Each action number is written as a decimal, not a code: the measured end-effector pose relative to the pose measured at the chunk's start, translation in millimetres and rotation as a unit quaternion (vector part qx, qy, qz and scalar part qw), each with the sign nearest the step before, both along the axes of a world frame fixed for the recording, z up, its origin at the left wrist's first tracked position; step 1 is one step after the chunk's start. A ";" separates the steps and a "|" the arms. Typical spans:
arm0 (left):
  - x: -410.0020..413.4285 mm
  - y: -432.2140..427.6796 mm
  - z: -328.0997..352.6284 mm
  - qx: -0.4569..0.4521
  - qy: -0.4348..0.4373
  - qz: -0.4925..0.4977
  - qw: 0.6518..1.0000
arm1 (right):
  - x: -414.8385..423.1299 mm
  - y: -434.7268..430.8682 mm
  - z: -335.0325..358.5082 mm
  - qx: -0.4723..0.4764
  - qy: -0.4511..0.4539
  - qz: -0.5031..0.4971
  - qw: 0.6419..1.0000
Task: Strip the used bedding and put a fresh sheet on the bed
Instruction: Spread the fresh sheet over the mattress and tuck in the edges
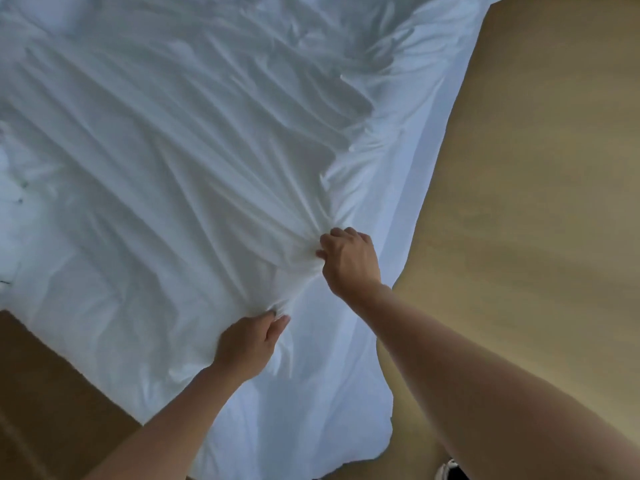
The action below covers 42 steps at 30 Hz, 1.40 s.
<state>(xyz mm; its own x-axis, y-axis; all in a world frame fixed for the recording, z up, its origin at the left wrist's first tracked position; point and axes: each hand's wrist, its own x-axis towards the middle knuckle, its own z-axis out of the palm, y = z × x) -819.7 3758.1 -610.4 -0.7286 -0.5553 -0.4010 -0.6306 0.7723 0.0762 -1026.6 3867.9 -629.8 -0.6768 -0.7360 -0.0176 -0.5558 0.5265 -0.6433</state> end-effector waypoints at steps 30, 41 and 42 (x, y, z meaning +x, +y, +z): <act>108.9 -253.7 -29.0 0.048 0.090 -0.314 0.944 | 296.4 -112.5 1.8 -0.216 -0.503 -0.356 0.757; 188.7 -206.1 6.2 0.083 0.267 -0.095 0.955 | 381.6 -116.6 -12.8 -0.035 0.001 -0.311 0.950; 197.8 -197.0 8.1 0.097 0.268 -0.111 0.952 | 383.8 -123.9 -14.2 -0.014 0.036 -0.339 0.940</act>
